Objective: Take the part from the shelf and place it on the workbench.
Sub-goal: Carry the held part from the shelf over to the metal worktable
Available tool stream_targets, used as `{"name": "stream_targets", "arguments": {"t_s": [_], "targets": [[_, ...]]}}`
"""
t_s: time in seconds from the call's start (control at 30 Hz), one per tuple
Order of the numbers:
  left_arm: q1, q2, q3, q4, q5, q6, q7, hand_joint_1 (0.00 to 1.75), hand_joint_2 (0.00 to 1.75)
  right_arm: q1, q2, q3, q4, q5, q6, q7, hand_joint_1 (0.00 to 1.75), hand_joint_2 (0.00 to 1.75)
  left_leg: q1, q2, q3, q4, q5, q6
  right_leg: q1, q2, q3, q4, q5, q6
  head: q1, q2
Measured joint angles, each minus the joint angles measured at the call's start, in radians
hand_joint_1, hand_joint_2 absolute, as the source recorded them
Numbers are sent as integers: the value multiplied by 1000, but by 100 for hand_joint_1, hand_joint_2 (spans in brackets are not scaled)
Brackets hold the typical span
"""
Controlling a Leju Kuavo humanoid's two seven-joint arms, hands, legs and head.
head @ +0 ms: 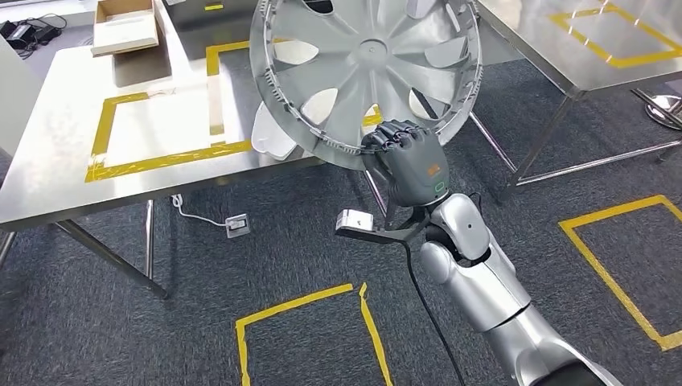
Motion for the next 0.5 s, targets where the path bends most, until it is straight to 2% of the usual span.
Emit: {"name": "stream_targets", "arguments": {"t_s": [0.03,0.1,0.13,0.17,0.2,0.27,0.3,0.33,0.37,0.43,0.5], "targets": [[0,0,0,0,0,0,1,0,175,2,-4,0,-6,-1,0,1,175,175,1,1,-28,55,-24,-3,0,-1,7,-2,-4,-6,-1,0],[1,-1,-1,0,-3,-1,4,0,175,6,-9,0,-15,0,1,2,175,175,2,3,-111,199,-73,-8,1,1,17,-1,-14,-14,-3,0],[2,-1,-1,0,-6,-3,6,0,175,11,-12,0,-18,0,1,3,175,175,2,3,-146,248,-78,-9,2,2,24,-1,-19,-14,-3,0],[3,-1,-2,0,-11,-5,9,0,175,16,-14,0,-20,1,1,4,175,175,2,3,-162,259,-61,-8,3,4,33,-1,-26,-13,-3,0],[4,0,-5,1,-17,-8,11,0,175,24,-17,0,-24,2,1,8,175,175,2,3,-158,227,-23,-7,3,5,44,-1,-34,-11,-3,0],[5,0,-12,0,-25,-13,11,0,175,37,-22,0,-33,8,2,15,175,175,1,3,-107,88,68,-1,4,6,66,0,-51,-4,-2,0],[4,1,-16,0,-27,-14,9,0,175,41,-24,-1,-39,13,4,17,175,175,0,3,-81,25,94,4,5,7,72,2,-59,1,-3,0],[3,1,-17,0,-26,-14,6,0,175,42,-25,-1,-43,18,6,17,175,175,-2,3,-65,-14,103,8,7,7,73,3,-64,6,-3,0],[3,1,-18,0,-23,-13,2,0,175,41,-26,-1,-47,24,9,16,175,175,-4,3,-59,-28,98,14,8,8,73,3,-67,12,-2,0],[1,0,-18,0,-14,-10,-5,0,175,37,-26,-1,-53,31,17,11,175,175,-4,3,-56,-33,92,26,7,9,74,1,-72,24,0,0],[0,-1,-18,0,-8,-3,-13,0,175,24,-25,0,-55,35,27,7,175,175,0,3,-46,-38,86,41,4,5,61,37,-94,36,5,0]]}}
